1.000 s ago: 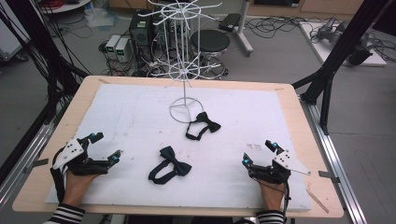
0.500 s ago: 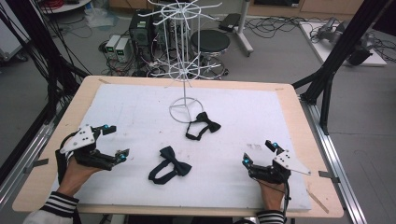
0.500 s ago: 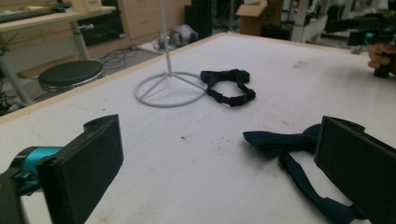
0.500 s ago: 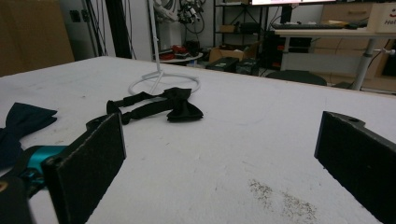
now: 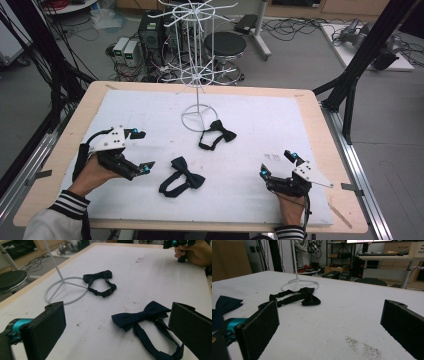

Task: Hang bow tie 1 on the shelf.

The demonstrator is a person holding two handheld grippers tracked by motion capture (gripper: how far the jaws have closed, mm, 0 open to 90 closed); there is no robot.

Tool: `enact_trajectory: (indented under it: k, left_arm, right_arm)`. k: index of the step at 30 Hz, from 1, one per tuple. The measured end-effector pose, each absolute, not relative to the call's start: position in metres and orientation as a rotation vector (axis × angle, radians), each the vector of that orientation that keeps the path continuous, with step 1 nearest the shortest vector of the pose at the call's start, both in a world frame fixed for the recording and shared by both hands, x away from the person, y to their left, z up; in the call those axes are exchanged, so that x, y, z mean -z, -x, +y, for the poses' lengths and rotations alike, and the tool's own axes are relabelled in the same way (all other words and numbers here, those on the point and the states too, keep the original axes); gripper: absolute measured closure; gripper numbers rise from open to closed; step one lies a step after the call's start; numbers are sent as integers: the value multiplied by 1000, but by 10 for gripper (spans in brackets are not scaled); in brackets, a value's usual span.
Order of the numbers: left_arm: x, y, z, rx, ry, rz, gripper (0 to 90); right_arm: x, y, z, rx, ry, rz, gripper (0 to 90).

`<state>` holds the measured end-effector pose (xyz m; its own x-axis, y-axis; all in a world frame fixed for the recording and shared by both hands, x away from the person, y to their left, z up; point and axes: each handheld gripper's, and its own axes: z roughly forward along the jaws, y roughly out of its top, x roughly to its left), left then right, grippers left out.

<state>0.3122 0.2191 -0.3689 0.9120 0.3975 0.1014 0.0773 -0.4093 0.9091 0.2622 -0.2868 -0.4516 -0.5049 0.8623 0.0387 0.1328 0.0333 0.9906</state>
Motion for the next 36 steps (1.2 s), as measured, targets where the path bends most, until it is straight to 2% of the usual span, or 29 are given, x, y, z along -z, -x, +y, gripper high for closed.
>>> enact_trajectory:
  k: [20,32,36]
  left_arm:
    - [373,-331,158,-250,-2263,141,17]
    - [381,-339,136,-203,-2364,74,17]
    - [383,-341,132,-222,-2378,71,18]
  right_arm:
    - [452,-262,-287,-1530,-1020,1698,11]
    - [452,-262,-287,-1533,-1023,1697,11]
    - [452,-262,-287,-1534,-1022,1694,11]
